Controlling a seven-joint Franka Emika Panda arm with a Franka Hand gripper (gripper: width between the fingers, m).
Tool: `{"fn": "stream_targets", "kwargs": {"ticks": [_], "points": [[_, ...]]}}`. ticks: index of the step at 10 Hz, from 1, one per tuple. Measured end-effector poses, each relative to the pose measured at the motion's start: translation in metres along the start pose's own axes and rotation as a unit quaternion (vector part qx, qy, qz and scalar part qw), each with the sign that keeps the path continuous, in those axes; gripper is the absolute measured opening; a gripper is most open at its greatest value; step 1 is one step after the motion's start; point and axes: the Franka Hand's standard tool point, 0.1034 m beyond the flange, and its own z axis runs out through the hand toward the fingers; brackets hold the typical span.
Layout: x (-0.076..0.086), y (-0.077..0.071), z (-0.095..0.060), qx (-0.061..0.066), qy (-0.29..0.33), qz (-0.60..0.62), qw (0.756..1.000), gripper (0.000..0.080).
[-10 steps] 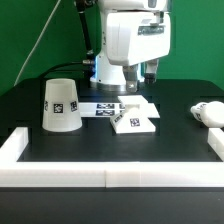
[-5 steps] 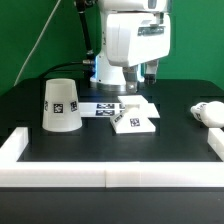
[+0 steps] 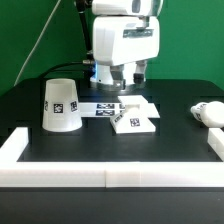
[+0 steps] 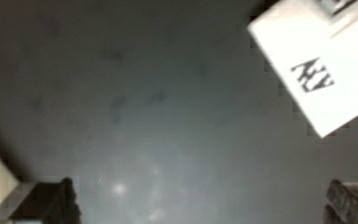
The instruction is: Assemble lamp
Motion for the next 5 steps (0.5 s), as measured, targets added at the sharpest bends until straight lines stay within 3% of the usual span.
{"fn": "stream_targets", "kwargs": {"ticks": [1,5], "points": [[-0.007,-0.0055,0.0039,0.004,-0.003,0.003,1.0,0.0699],[-0.0063,-0.0051,0.0043,0.005,-0.003,0.012,1.0,0.0699]]}}
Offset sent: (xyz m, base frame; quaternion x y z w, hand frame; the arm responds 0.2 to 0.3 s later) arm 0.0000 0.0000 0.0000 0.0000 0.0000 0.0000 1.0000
